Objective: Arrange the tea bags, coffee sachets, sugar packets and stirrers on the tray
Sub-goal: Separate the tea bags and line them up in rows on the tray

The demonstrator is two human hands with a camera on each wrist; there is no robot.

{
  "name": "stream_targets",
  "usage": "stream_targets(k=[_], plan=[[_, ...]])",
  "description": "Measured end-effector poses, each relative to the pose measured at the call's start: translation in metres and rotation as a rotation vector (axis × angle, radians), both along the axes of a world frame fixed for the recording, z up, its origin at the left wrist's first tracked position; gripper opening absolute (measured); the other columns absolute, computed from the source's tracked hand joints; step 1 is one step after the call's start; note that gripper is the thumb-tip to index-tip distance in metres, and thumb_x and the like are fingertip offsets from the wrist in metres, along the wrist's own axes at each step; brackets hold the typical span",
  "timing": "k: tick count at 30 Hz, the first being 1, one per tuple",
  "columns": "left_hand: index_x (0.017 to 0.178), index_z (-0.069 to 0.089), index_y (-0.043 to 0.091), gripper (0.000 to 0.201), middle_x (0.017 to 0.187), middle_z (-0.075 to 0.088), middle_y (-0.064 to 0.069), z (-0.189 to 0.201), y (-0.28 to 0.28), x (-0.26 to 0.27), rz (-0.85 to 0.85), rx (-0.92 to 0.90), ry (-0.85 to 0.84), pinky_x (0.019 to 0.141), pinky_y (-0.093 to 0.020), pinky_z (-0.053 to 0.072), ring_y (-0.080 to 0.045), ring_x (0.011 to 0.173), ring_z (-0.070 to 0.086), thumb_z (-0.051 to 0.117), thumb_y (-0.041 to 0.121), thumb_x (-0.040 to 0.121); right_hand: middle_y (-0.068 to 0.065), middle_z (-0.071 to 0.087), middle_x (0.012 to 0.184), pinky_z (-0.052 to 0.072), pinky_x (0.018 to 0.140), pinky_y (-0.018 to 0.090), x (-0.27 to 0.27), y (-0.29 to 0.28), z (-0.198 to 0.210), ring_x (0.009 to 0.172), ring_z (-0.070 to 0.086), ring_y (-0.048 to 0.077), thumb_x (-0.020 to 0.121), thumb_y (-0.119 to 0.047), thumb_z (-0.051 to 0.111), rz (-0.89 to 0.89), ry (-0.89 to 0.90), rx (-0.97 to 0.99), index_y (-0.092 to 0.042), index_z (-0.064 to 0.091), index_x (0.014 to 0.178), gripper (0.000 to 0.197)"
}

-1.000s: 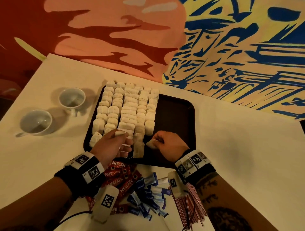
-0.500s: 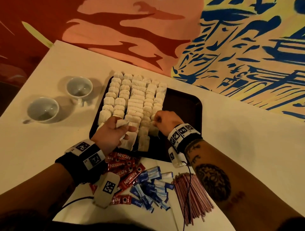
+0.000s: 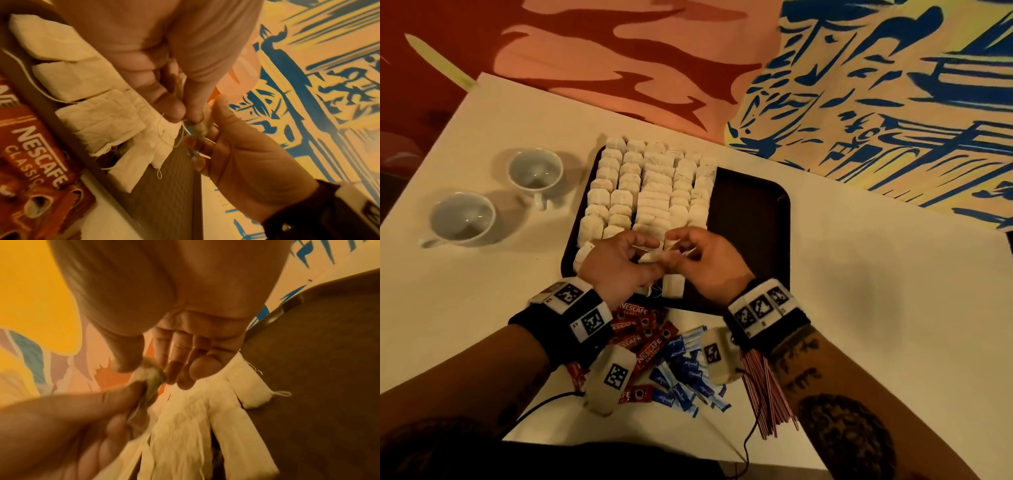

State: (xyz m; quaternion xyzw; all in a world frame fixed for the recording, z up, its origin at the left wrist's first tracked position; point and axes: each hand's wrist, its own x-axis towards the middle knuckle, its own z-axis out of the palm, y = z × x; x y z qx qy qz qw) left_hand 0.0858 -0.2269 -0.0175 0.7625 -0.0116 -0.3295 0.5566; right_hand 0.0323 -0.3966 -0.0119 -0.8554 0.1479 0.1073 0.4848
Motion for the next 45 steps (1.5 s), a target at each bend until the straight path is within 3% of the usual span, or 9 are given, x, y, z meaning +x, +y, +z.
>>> stream_targets(k=[4,8,12,14,18,25,31,37,45], plan=[[0.105,0.066,0.030,0.039,0.100,0.075,0.000,0.001,-0.002,-0.005,0.019,0.047,-0.027,0.081,-0.038,0.060,-0.018,0.086,0.073,0.086,0.028,0.072,-0.003,0.073,0.083,0.058,0.078,0.044,-0.021,0.013,-0.016,0.079,0.069,0.017,0.092,-0.031,0.069,-0.203,-0.070,0.089,-0.029,0.069,0.088,0.004],[0.096,0.072,0.029,0.037,0.094,0.076,0.007,-0.004,-0.006,-0.012,-0.016,0.085,-0.049,0.085,-0.045,0.059,-0.016,0.087,0.073,0.077,0.054,0.069,0.003,0.074,0.080,0.056,0.064,0.033,-0.037,0.021,-0.021,0.072,0.070,0.017,0.093,-0.020,0.069,-0.403,-0.085,0.284,-0.022,0.066,0.085,0.009],[0.089,0.072,0.033,0.005,0.088,0.074,0.015,-0.005,-0.009,-0.020,-0.110,0.165,-0.191,0.085,-0.033,0.056,-0.006,0.085,0.069,0.072,0.030,0.085,0.004,0.074,0.087,0.055,0.070,0.023,-0.048,0.019,-0.017,0.077,0.070,0.013,0.093,-0.020,0.070,-0.375,-0.107,0.289,-0.022,0.065,0.095,0.006],[0.092,0.070,0.037,0.013,0.086,0.072,0.016,-0.005,-0.007,-0.022,-0.216,0.195,-0.251,0.083,-0.029,0.054,-0.003,0.085,0.067,0.071,0.026,0.084,0.006,0.073,0.094,0.056,0.074,0.023,-0.051,0.017,-0.015,0.083,0.070,0.016,0.092,-0.022,0.071,-0.344,-0.121,0.251,-0.027,0.066,0.102,0.012],[0.110,0.060,0.035,0.032,0.082,0.072,0.013,-0.005,-0.007,-0.026,-0.288,0.201,-0.257,0.080,-0.024,0.052,-0.001,0.082,0.066,0.073,0.025,0.083,0.002,0.074,0.086,0.059,0.075,0.035,-0.051,0.018,-0.015,0.080,0.070,0.021,0.092,-0.020,0.070,-0.292,-0.101,0.155,-0.037,0.068,0.081,0.021],[0.121,0.056,0.035,0.043,0.088,0.073,0.014,-0.012,-0.003,-0.028,-0.352,0.207,-0.240,0.077,-0.014,0.048,0.002,0.087,0.065,0.073,0.023,0.083,-0.011,0.068,0.082,0.049,0.064,0.014,-0.051,0.012,-0.015,0.064,0.060,-0.003,0.092,-0.020,0.071,-0.149,-0.006,0.097,-0.033,0.068,0.095,0.014],[0.114,0.061,0.037,0.025,0.098,0.069,0.020,-0.017,0.016,-0.024,-0.269,0.213,-0.214,0.080,-0.008,0.037,0.001,0.100,0.060,0.067,0.035,0.090,-0.011,0.070,0.090,0.046,0.062,0.010,-0.027,-0.025,-0.026,0.076,0.064,-0.001,0.094,-0.032,0.066,-0.188,0.102,-0.174,-0.029,0.068,0.099,0.006],[0.109,0.063,0.040,0.019,0.095,0.071,0.019,-0.021,0.042,-0.020,-0.159,0.237,-0.148,0.086,-0.029,0.048,-0.006,0.092,0.065,0.063,0.031,0.092,-0.005,0.065,0.101,0.041,0.074,0.022,0.004,-0.035,-0.046,0.088,0.057,0.008,0.091,-0.031,0.069,-0.015,0.257,-0.318,-0.027,0.066,0.097,0.008],[0.100,0.061,0.040,0.015,0.080,0.070,0.027,-0.020,0.059,-0.013,-0.097,0.278,-0.151,0.066,-0.022,0.048,0.001,0.073,0.065,0.056,0.027,0.097,-0.007,0.065,0.097,0.042,0.075,0.021,0.022,-0.039,-0.054,0.090,0.060,0.009,0.087,-0.033,0.075,-0.075,0.261,-0.319,-0.028,0.065,0.089,0.012]])
